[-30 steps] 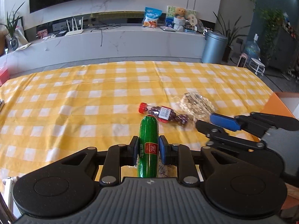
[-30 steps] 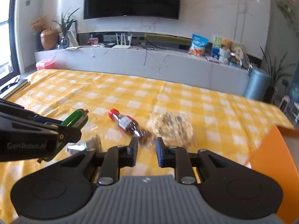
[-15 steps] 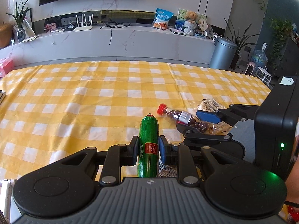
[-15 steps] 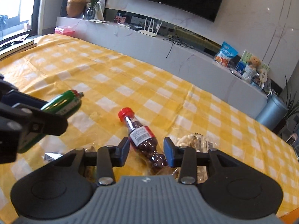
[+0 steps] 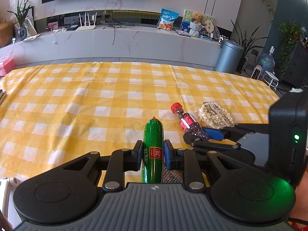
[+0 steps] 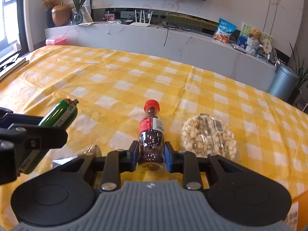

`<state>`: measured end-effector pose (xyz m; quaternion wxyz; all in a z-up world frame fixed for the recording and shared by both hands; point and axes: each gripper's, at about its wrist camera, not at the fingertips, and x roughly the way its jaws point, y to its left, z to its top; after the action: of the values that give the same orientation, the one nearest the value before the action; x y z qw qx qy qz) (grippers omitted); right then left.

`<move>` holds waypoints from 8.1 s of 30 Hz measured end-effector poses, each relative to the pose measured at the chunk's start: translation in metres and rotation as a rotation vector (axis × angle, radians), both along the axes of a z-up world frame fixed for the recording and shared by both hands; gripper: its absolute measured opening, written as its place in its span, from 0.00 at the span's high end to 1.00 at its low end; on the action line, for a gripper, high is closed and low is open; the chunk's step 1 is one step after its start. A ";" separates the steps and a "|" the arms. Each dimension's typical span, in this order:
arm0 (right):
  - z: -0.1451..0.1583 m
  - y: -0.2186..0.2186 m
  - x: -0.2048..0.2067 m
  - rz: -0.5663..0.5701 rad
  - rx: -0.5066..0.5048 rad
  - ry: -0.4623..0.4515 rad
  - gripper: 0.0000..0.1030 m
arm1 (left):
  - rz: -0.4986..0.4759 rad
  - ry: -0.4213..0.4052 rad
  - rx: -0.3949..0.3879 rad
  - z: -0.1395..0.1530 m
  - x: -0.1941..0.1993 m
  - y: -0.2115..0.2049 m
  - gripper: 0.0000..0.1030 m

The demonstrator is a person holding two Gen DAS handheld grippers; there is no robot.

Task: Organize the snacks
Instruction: 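Lift and carry the sausage and cola bottle over the orange box, then lower both items into the box and open both grippers, then withdraw both tools upward from the box back over the table, then move the left tool to the brown nut bag while the right tool approaches the white puffed-snack bag, then grasp the brown nut bag with the left gripper while the right gripper grasps the puffed-snack bag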

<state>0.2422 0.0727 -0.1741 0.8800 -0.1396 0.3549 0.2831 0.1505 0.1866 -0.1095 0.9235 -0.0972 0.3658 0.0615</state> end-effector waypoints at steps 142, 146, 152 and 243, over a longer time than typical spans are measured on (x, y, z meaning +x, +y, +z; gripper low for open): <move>0.110 -0.173 -0.172 -0.236 0.264 -0.033 0.43 | -0.072 -0.180 -0.038 0.033 -0.108 -0.093 0.50; 0.100 -0.160 -0.175 -0.220 0.228 -0.039 0.43 | -0.036 -0.153 -0.070 0.019 -0.111 -0.078 0.42; 0.086 -0.150 -0.164 -0.248 0.191 -0.004 0.43 | 0.000 -0.111 -0.089 0.002 -0.109 -0.063 0.41; 0.014 -0.091 -0.029 -0.251 0.047 0.104 0.23 | -0.022 0.128 -0.054 -0.043 -0.013 -0.050 0.50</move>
<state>0.2132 -0.0179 -0.1600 0.8919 -0.0586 0.4080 0.1860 0.1373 0.1366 -0.1520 0.8960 -0.1138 0.4267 0.0475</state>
